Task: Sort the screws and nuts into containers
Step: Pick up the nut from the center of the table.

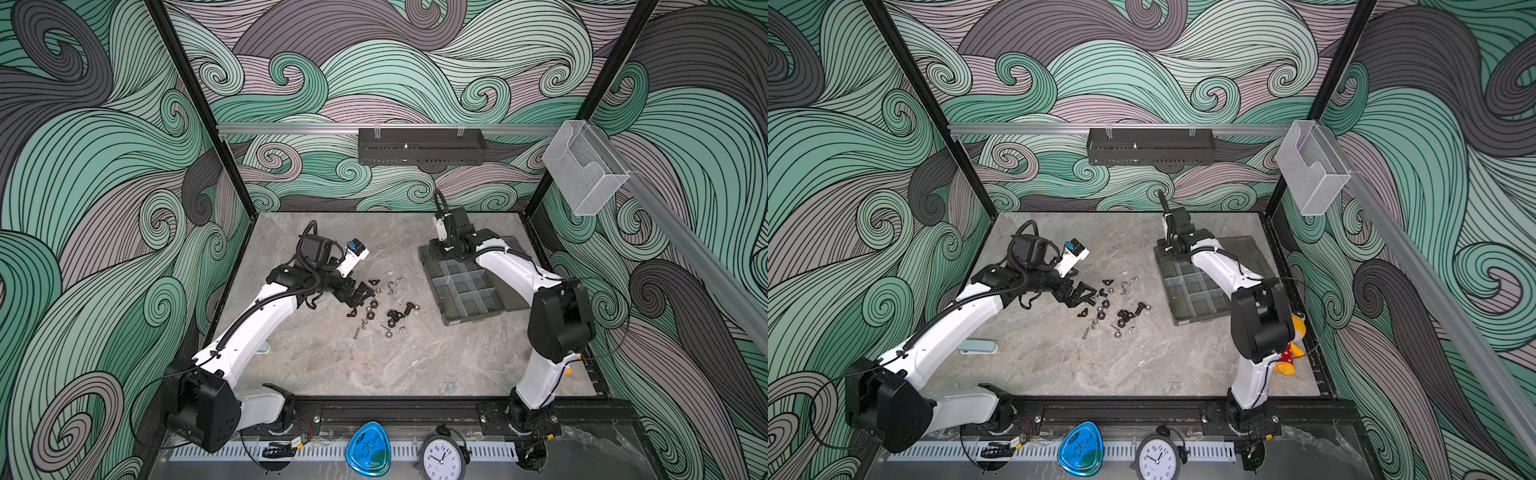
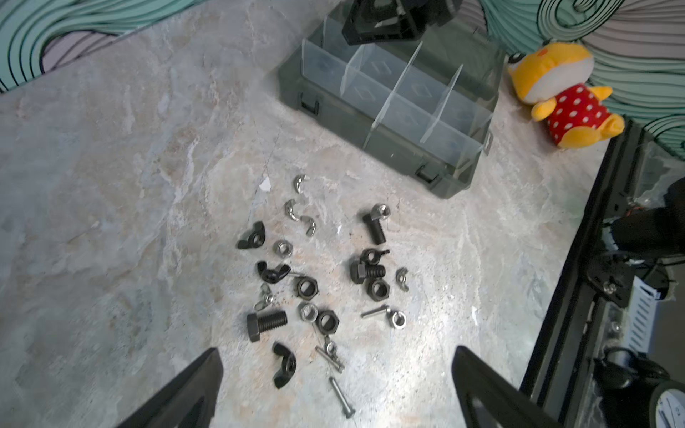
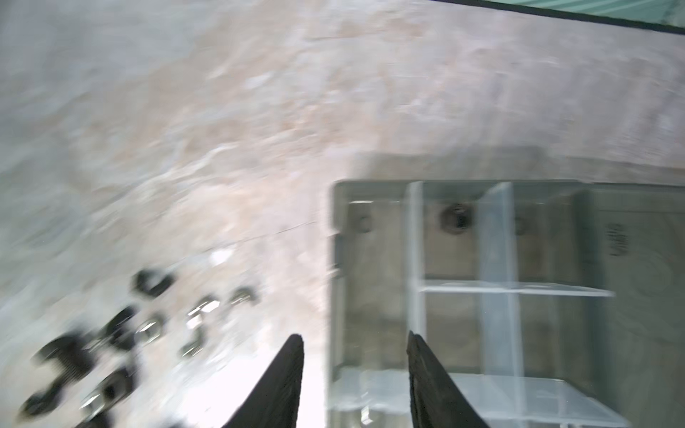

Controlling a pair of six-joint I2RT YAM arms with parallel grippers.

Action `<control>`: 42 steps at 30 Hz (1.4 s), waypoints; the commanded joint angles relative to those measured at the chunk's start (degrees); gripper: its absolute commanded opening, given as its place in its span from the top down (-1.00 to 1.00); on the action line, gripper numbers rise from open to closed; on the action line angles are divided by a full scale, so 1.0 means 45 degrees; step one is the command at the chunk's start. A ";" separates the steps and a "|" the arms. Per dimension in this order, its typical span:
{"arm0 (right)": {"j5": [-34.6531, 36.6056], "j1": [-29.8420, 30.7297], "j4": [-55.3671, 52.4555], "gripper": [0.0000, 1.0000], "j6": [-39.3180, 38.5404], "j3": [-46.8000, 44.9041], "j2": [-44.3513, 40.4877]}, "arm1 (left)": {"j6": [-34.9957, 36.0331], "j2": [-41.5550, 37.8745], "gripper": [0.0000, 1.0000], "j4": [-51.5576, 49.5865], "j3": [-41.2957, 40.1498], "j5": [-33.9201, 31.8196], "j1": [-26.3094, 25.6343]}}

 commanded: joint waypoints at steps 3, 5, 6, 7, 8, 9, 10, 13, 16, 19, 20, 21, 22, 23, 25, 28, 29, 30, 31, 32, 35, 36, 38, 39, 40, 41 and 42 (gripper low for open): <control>-0.1649 0.1984 0.0664 -0.06 0.0075 -0.1404 -0.0424 | 0.2242 0.0825 -0.97 -0.2179 0.0140 -0.0075 0.0702; -0.1782 0.2465 0.0507 -0.07 0.0550 -0.1532 -0.0207 | 0.2719 0.0870 -0.97 -0.2190 -0.0128 -0.0387 0.0873; -0.2018 0.2684 0.0457 -0.07 0.0722 -0.1565 -0.0045 | 0.2918 0.0793 -0.97 -0.2131 -0.0239 -0.0392 0.0952; -0.2114 0.2908 0.0461 -0.08 0.0859 -0.1585 0.0113 | 0.3135 0.0681 -0.97 -0.2110 -0.0321 -0.0275 0.1046; -0.2052 0.3119 0.0463 -0.10 0.0956 -0.1595 0.0264 | 0.3347 0.0538 -0.97 -0.2043 -0.0435 -0.0180 0.1144; -0.2072 0.3351 0.0488 -0.13 0.1030 -0.1578 0.0394 | 0.3457 0.0318 -0.97 -0.1794 -0.0647 -0.0218 0.1236; -0.2035 0.3532 0.0530 -0.15 0.1086 -0.1580 0.0485 | 0.3528 0.0121 -0.97 -0.1487 -0.0878 -0.0358 0.1338; -0.1898 0.4066 0.0450 -0.16 0.1338 -0.1353 0.0840 | 0.3738 -0.0386 -0.97 -0.0480 -0.1636 -0.0581 0.1640; -0.1894 0.4414 0.0395 -0.16 0.1577 -0.1105 0.1232 | 0.3704 -0.0547 -0.97 -0.0470 -0.1529 -0.0013 0.1852; -0.1685 0.4755 0.0092 -0.15 0.1647 -0.0700 0.1757 | 0.3544 -0.0910 -0.97 -0.0094 -0.1661 0.0697 0.1978; -0.1575 0.4866 -0.0037 -0.15 0.1697 -0.0518 0.1964 | 0.3511 -0.1034 -0.97 0.0041 -0.1710 0.0989 0.2035; -0.1453 0.4948 -0.0100 -0.14 0.1775 -0.0409 0.2143 | 0.3453 -0.1154 -0.97 0.0107 -0.1719 0.1280 0.2053; -0.1344 0.5009 -0.0117 -0.14 0.1863 -0.0329 0.2280 | 0.3433 -0.1230 -0.97 0.0151 -0.1721 0.1504 0.2078; -0.1299 0.5061 -0.0098 -0.13 0.1985 -0.0259 0.2435 | 0.3425 -0.1320 -0.97 0.0201 -0.1754 0.1690 0.2091; -0.1164 0.5125 -0.0197 -0.11 0.2181 -0.0031 0.2744 | 0.3330 -0.1431 -0.97 0.0402 -0.1832 0.1836 0.2079; -0.0987 0.5188 -0.0335 0.01 0.2352 0.0286 0.3112 | 0.3236 -0.1473 -0.97 0.0436 -0.1786 0.1914 0.2103; -0.0907 0.5208 -0.0300 0.03 0.2401 0.0356 0.3176 | 0.3230 -0.1504 -0.97 0.0409 -0.1780 0.1993 0.2103; -0.0883 0.5208 -0.0216 0.03 0.2422 0.0418 0.3252 | 0.3220 -0.1573 -0.97 0.0457 -0.1794 0.2015 0.2100; -0.0814 0.5208 -0.0199 0.03 0.2440 0.0505 0.3336 | 0.3193 -0.1636 -0.97 0.0568 -0.1851 0.2066 0.2115; -0.0698 0.5228 -0.0231 0.03 0.2427 0.0603 0.3419 | 0.3150 -0.1716 -0.97 0.0687 -0.1911 0.2110 0.2115; -0.0507 0.5228 -0.0335 0.03 0.2422 0.0894 0.3661 | 0.3069 -0.1855 -0.97 0.0821 -0.1936 0.2150 0.2103; -0.0454 0.5228 -0.0369 0.03 0.2436 0.0971 0.3752 | 0.3045 -0.1878 -0.97 0.0868 -0.1943 0.2151 0.2111; -0.0422 0.5247 -0.0400 0.03 0.2451 0.1126 0.3928 | 0.2959 -0.1922 -0.97 0.1005 -0.2007 0.2166 0.2115; -0.0358 0.5247 -0.0447 0.03 0.2476 0.1222 0.4015 | 0.2956 -0.1922 -0.97 0.1015 -0.2014 0.2189 0.2115; -0.0307 0.5247 -0.0519 0.03 0.2479 0.1319 0.4098 | 0.2927 -0.1922 -0.97 0.1007 -0.1999 0.2205 0.2122; -0.0231 0.5247 -0.0573 0.03 0.2515 0.1404 0.4198 | 0.2917 -0.1905 -0.97 0.0982 -0.1978 0.2207 0.2117; -0.0160 0.5247 -0.0642 0.03 0.2537 0.1465 0.4277 | 0.2917 -0.1920 -0.97 0.0978 -0.1955 0.2229 0.2118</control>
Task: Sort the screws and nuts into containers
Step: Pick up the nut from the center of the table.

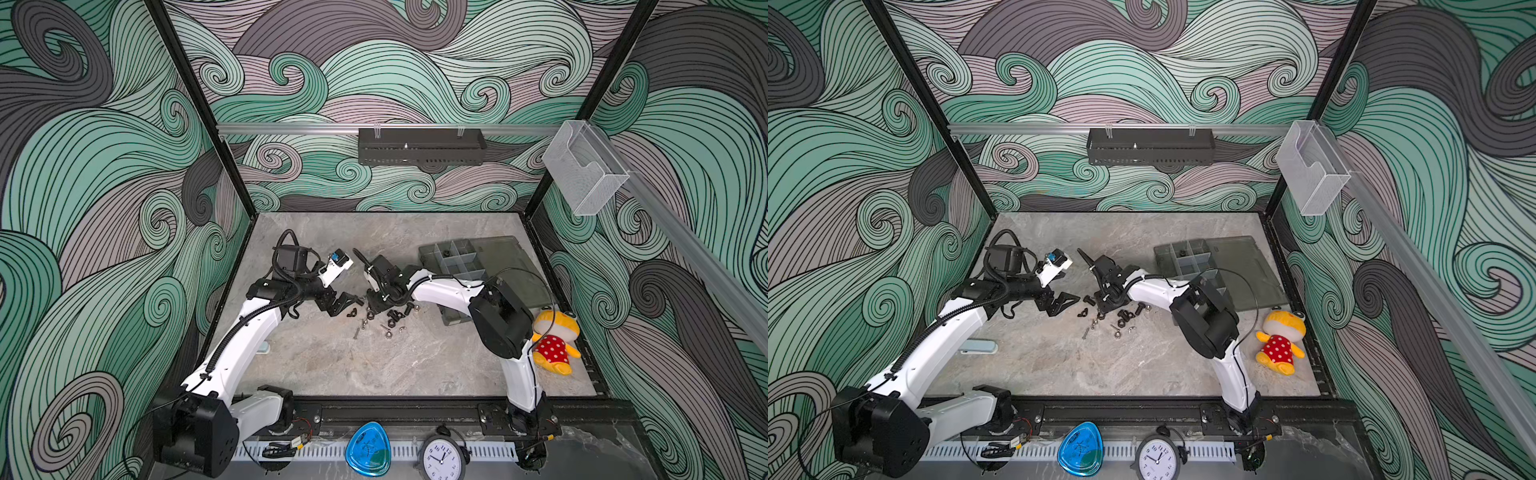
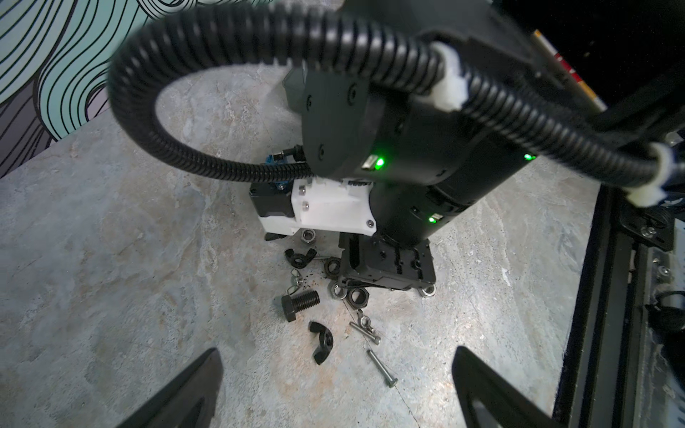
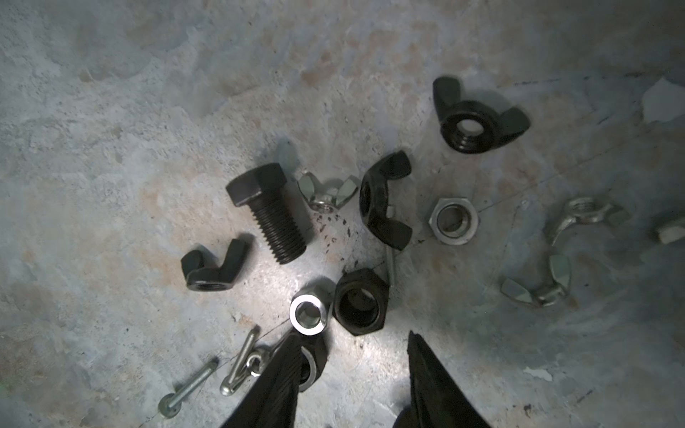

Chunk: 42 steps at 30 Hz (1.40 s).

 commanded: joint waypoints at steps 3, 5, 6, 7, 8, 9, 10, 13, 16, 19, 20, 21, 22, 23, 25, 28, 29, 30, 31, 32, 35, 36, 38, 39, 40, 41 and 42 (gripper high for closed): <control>0.0548 0.0065 -0.0438 0.05 0.0266 0.0475 0.0572 | -0.0226 -0.0216 -0.97 0.0280 -0.0051 0.0432 0.0087; 0.0607 0.0060 -0.0458 0.06 0.0296 0.0572 0.0728 | -0.0253 -0.0188 -0.97 0.0254 -0.0031 0.0470 0.0105; 0.0618 0.0060 -0.0455 0.07 0.0330 0.0602 0.0767 | -0.0255 -0.0179 -0.97 0.0250 -0.0004 0.0481 0.0106; 0.0658 0.0060 -0.0454 0.07 0.0330 0.0650 0.0829 | -0.0270 -0.0188 -0.97 0.0264 -0.0012 0.0480 0.0107; 0.0711 0.0060 -0.0478 0.08 0.0330 0.0694 0.0898 | -0.0284 -0.0179 -0.97 0.0303 -0.0030 0.0497 0.0111; 0.0753 0.0070 -0.0510 0.08 0.0340 0.0729 0.0927 | -0.0294 -0.0181 -0.97 0.0308 -0.0045 0.0501 0.0116; 0.0827 0.0060 -0.0510 0.08 0.0345 0.0757 0.0955 | -0.0312 -0.0145 -0.97 0.0305 -0.0018 0.0519 0.0132; 0.0920 0.0060 -0.0514 0.10 0.0331 0.0779 0.0985 | -0.0333 -0.0115 -0.97 0.0279 0.0007 0.0579 0.0158; 0.0941 0.0040 -0.0522 0.11 0.0311 0.0815 0.0985 | -0.0342 -0.0064 -0.97 0.0279 0.0003 0.0618 0.0157; 0.0907 0.0011 -0.0527 0.18 0.0339 0.0818 0.1006 | -0.0391 -0.0035 -0.97 0.0249 0.0029 0.0655 0.0165; 0.0892 -0.0016 -0.0514 0.18 0.0362 0.0837 0.1026 | -0.0392 -0.0042 -0.97 0.0267 0.0016 0.0694 0.0165; 0.0823 -0.0052 -0.0520 0.19 0.0403 0.0837 0.1027 | -0.0406 -0.0030 -0.97 0.0301 0.0007 0.0724 0.0165; 0.0718 -0.0109 -0.0511 0.19 0.0451 0.0837 0.1030 | -0.0411 -0.0005 -0.97 0.0298 0.0003 0.0764 0.0165; 0.0572 -0.0162 -0.0458 0.19 0.0496 0.0818 0.1008 | -0.0411 0.0016 -0.97 0.0262 0.0025 0.0789 0.0165; 0.0302 -0.0261 -0.0304 0.19 0.0530 0.0731 0.0946 | -0.0411 0.0055 -0.97 0.0173 0.0085 0.0796 0.0165; -0.0035 -0.0416 -0.0023 0.15 0.0627 0.0567 0.0822 | -0.0411 0.0055 -0.97 0.0210 0.0026 0.0862 0.0165; -0.0167 -0.0480 0.0042 0.15 0.0698 0.0545 0.0795 | -0.0411 0.0070 -0.97 0.0192 0.0045 0.0886 0.0165; -0.0315 -0.0539 0.0066 0.15 0.0730 0.0535 0.0823 | -0.0411 0.0075 -0.97 0.0162 0.0075 0.0891 0.0165; -0.0405 -0.0598 0.0093 0.15 0.0778 0.0526 0.0835 | -0.0411 0.0075 -0.97 0.0133 0.0090 0.0879 0.0167; -0.0429 -0.0638 0.0116 0.15 0.0799 0.0544 0.0881 | -0.0410 0.0061 -0.97 0.0132 0.0087 0.0894 0.0165; -0.0496 -0.0682 0.0107 0.16 0.0817 0.0564 0.0929 | -0.0402 0.0084 -0.97 0.0171 0.0049 0.0939 0.0165; -0.0496 -0.0682 0.0106 0.16 0.0800 0.0564 0.0931 | -0.0411 0.0095 -0.97 0.0134 0.0081 0.0949 0.0165; -0.0390 -0.0682 0.0022 0.17 0.0799 0.0574 0.0966 | -0.0411 0.0113 -0.97 0.0074 0.0124 0.0948 0.0165; -0.0283 -0.0682 -0.0077 0.17 0.0763 0.0600 0.0999 | -0.0411 0.0095 -0.97 0.0091 0.0106 0.0950 0.0165; -0.0176 -0.0682 -0.0208 0.18 0.0726 0.0665 0.1056 | -0.0411 0.0095 -0.97 0.0127 0.0067 0.0956 0.0165; -0.0022 -0.0682 -0.0420 0.19 0.0685 0.0749 0.1120 | -0.0411 0.0111 -0.97 0.0132 0.0073 0.0972 0.0170; 0.0083 -0.0682 -0.0584 0.20 0.0646 0.0812 0.1168 | -0.0416 0.0119 -0.97 0.0118 0.0100 0.0981 0.0165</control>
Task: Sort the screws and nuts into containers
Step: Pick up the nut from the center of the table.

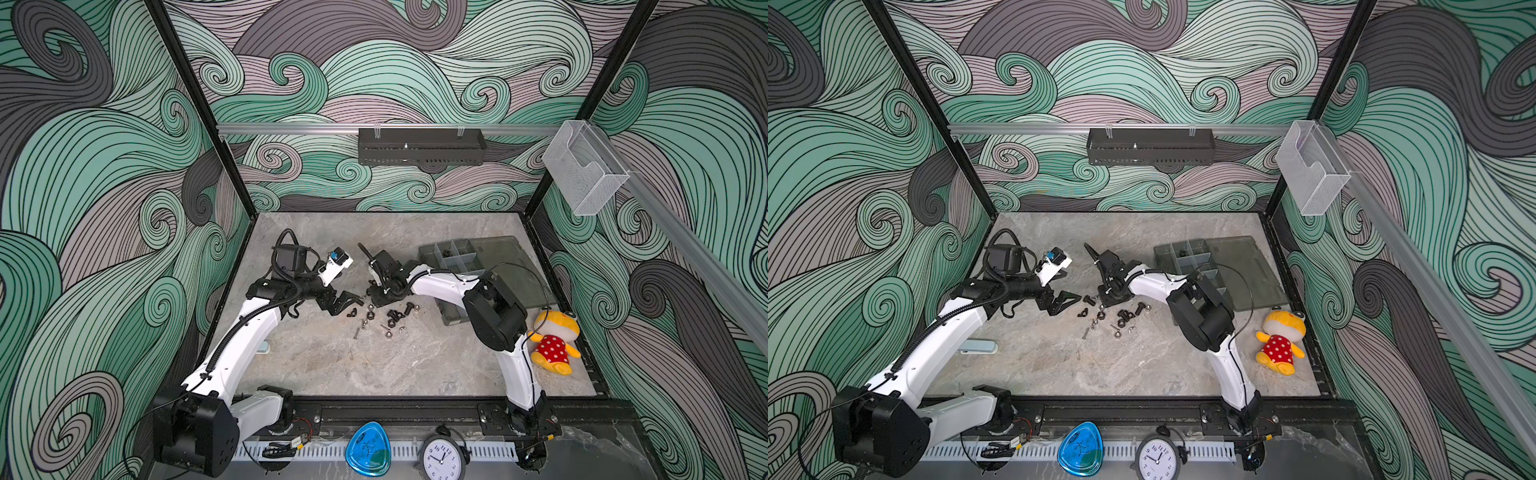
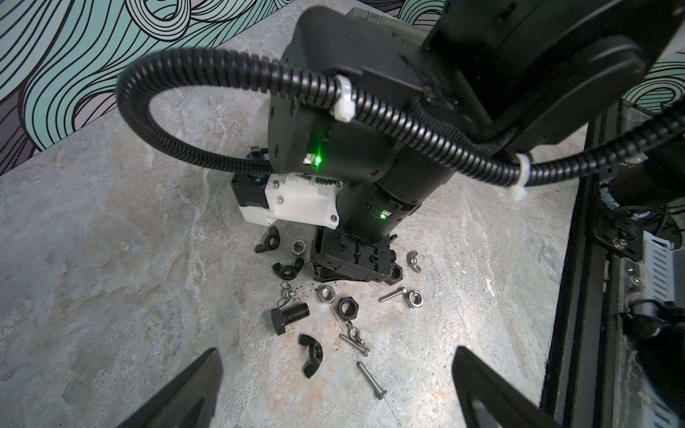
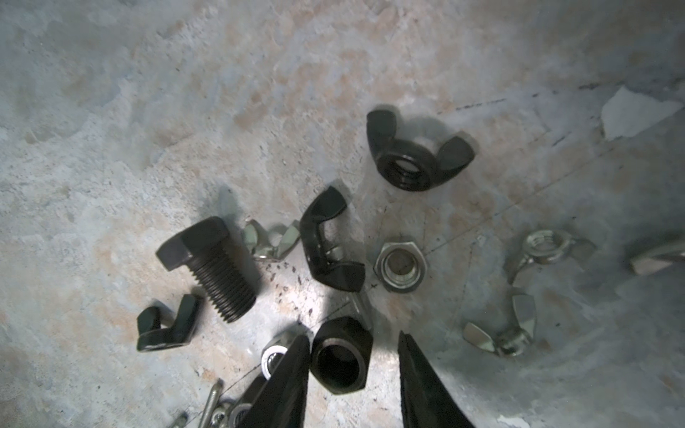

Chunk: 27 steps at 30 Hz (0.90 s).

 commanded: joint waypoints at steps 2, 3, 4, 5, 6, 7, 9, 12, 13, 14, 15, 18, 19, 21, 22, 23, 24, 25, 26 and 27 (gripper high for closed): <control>0.0461 -0.0036 -0.0735 0.21 -0.0091 0.0298 0.0426 | -0.0121 0.0129 -0.97 -0.0111 0.0124 0.0333 0.0082; 0.0487 -0.0036 -0.0802 0.20 -0.0114 0.0298 0.0440 | -0.0111 0.0129 -0.97 -0.0094 0.0110 0.0333 0.0082; 0.0489 -0.0016 -0.0887 0.20 -0.0133 0.0316 0.0445 | -0.0122 0.0136 -0.97 -0.0091 0.0109 0.0334 0.0083; 0.0488 0.0015 -0.1010 0.21 -0.0145 0.0356 0.0462 | -0.0123 0.0153 -0.97 -0.0091 0.0104 0.0329 0.0082; 0.0559 0.0031 -0.1095 0.20 -0.0157 0.0386 0.0473 | -0.0125 0.0153 -0.97 -0.0108 0.0114 0.0323 0.0082; 0.0666 0.0075 -0.1182 0.21 -0.0184 0.0396 0.0449 | -0.0110 0.0178 -0.97 -0.0139 0.0143 0.0333 0.0082; 0.0906 0.0120 -0.1215 0.27 -0.0194 0.0359 0.0431 | -0.0113 0.0153 -0.97 -0.0137 0.0130 0.0324 0.0082; 0.1068 0.0120 -0.1225 0.43 -0.0213 0.0357 0.0428 | -0.0147 0.0163 -0.97 -0.0087 0.0109 0.0322 0.0082; 0.1076 0.0105 -0.1218 0.48 -0.0226 0.0341 0.0375 | -0.0132 0.0207 -0.97 -0.0115 0.0134 0.0323 0.0092; 0.1076 0.0101 -0.1221 0.53 -0.0247 0.0303 0.0327 | -0.0148 0.0215 -0.97 -0.0127 0.0142 0.0314 0.0100; 0.1094 0.0101 -0.1229 0.56 -0.0290 0.0281 0.0241 | -0.0148 0.0197 -0.97 -0.0125 0.0143 0.0314 0.0085; 0.0889 0.0043 -0.1183 0.60 -0.0697 0.0163 -0.0210 | -0.0188 0.0229 -0.97 -0.0053 0.0099 0.0333 0.0092; 0.0853 0.0006 -0.1199 0.60 -0.0838 0.0097 -0.0415 | -0.0187 0.0245 -0.97 -0.0071 0.0104 0.0342 0.0082; 0.0565 -0.0156 -0.1199 0.60 -0.1117 -0.0131 -0.0942 | -0.0196 0.0265 -0.97 -0.0111 0.0143 0.0342 0.0086; 0.0487 -0.0290 -0.1185 0.60 -0.1196 -0.0273 -0.1248 | -0.0206 0.0256 -0.97 -0.0094 0.0129 0.0352 0.0084; 0.0403 -0.0422 -0.1183 0.60 -0.1257 -0.0404 -0.1520 | -0.0217 0.0256 -0.97 -0.0058 0.0109 0.0370 0.0090; 0.0267 -0.0645 -0.1195 0.60 -0.1287 -0.0546 -0.1844 | -0.0256 0.0249 -0.97 -0.0017 0.0099 0.0391 0.0088; 0.0150 -0.0905 -0.1200 0.60 -0.1274 -0.0669 -0.2171 | -0.0295 0.0274 -0.97 0.0048 0.0078 0.0433 0.0084; 0.0022 -0.1175 -0.1192 0.60 -0.1249 -0.0741 -0.2406 | -0.0339 0.0294 -0.97 0.0101 0.0082 0.0487 0.0082; -0.0194 -0.1507 -0.1193 0.60 -0.1263 -0.0789 -0.2655 | -0.0381 0.0333 -0.97 0.0096 0.0094 0.0546 0.0083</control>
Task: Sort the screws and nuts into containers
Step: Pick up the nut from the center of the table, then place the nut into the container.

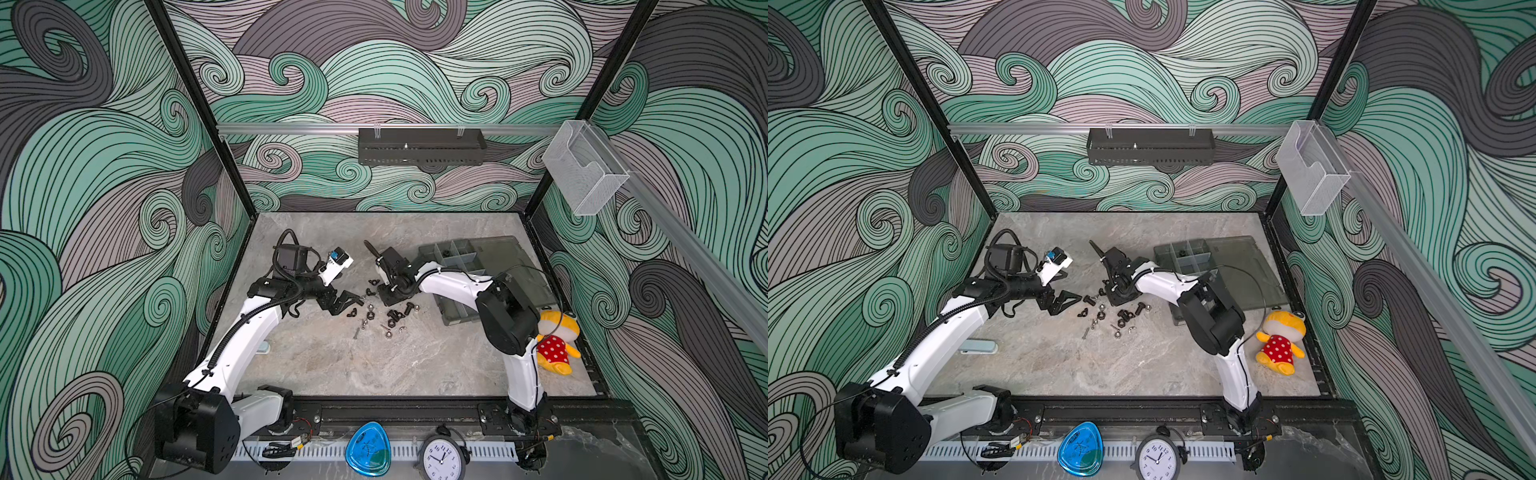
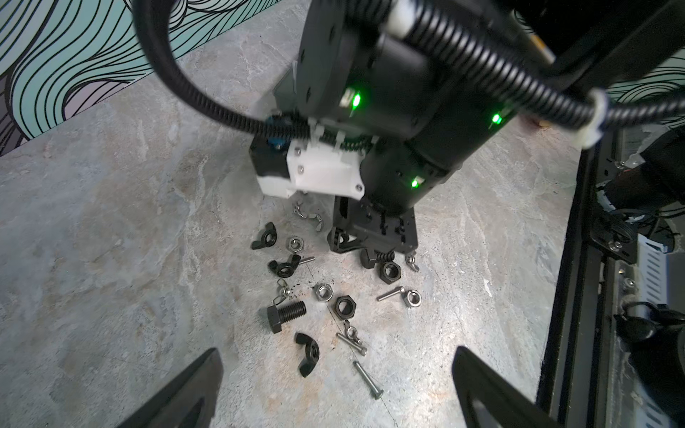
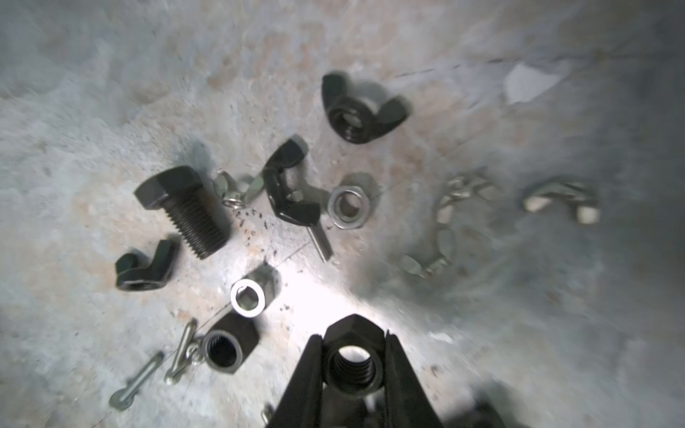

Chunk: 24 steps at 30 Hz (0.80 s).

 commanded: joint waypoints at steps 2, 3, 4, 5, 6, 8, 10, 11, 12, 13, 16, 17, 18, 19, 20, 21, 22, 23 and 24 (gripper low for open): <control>-0.0728 -0.1444 -0.0076 0.60 -0.0233 -0.0124 -0.1411 | -0.0181 0.0142 -0.97 0.0118 0.0094 0.0519 0.0077; -0.0825 -0.1851 -0.0074 0.60 -0.0236 -0.0125 -0.1551 | -0.0202 0.0139 -0.97 0.0198 0.0059 0.0537 0.0079; -0.0931 -0.2219 -0.0100 0.60 -0.0263 -0.0063 -0.1651 | -0.0263 0.0139 -0.97 0.0306 0.0027 0.0553 0.0077; -0.0972 -0.2555 -0.0100 0.60 -0.0299 -0.0011 -0.1695 | -0.0298 0.0134 -0.97 0.0352 0.0008 0.0592 0.0077; -0.0995 -0.2946 -0.0108 0.60 -0.0382 0.0059 -0.1716 | -0.0344 0.0149 -0.97 0.0358 0.0026 0.0645 0.0078; -0.0963 -0.3677 -0.0104 0.60 -0.0544 0.0237 -0.1673 | -0.0372 0.0140 -0.97 0.0382 0.0029 0.0694 0.0077; -0.0974 -0.4506 -0.0094 0.60 -0.0632 0.0540 -0.1439 | -0.0494 0.0118 -0.97 0.0626 -0.0067 0.0781 0.0077; -0.0897 -0.4808 -0.0093 0.60 -0.0661 0.0713 -0.1312 | -0.0548 0.0139 -0.97 0.0691 -0.0077 0.0869 0.0077; -0.0828 -0.5119 -0.0086 0.61 -0.0701 0.0925 -0.1152 | -0.0594 0.0171 -0.97 0.0712 -0.0062 0.1016 0.0077; -0.0752 -0.5396 -0.0018 0.61 -0.0740 0.1117 -0.0985 | -0.0619 0.0178 -0.97 0.0712 -0.0035 0.1147 0.0077; -0.0661 -0.5988 0.0076 0.61 -0.0795 0.1719 -0.0473 | -0.0512 0.0118 -0.97 0.0770 -0.0108 0.1131 0.0087; -0.0661 -0.6125 0.0070 0.61 -0.0792 0.1872 -0.0305 | -0.0502 0.0139 -0.97 0.0778 -0.0129 0.1084 0.0078; -0.0644 -0.6278 0.0075 0.61 -0.0804 0.2074 -0.0127 | -0.0502 0.0174 -0.97 0.0762 -0.0101 0.1038 0.0077; -0.0582 -0.6424 0.0072 0.60 -0.0817 0.2246 0.0062 | -0.0502 0.0205 -0.97 0.0706 -0.0063 0.1063 0.0079; -0.0549 -0.6522 0.0079 0.61 -0.0829 0.2382 0.0203 | -0.0502 0.0247 -0.97 0.0678 -0.0042 0.1065 0.0077; -0.0590 -0.6621 0.0088 0.60 -0.0839 0.2515 0.0391 | -0.0502 0.0256 -0.97 0.0675 -0.0042 0.1057 0.0077; -0.0636 -0.6722 0.0052 0.60 -0.0858 0.2658 0.0595 | -0.0467 0.0257 -0.97 0.0665 -0.0069 0.1056 0.0077; -0.0653 -0.6781 -0.0043 0.60 -0.0859 0.2821 0.0772 | -0.0463 0.0267 -0.97 0.0694 -0.0072 0.1056 0.0078; -0.0663 -0.6824 -0.0113 0.60 -0.0892 0.2938 0.0967 | -0.0460 0.0266 -0.97 0.0679 -0.0072 0.1041 0.0080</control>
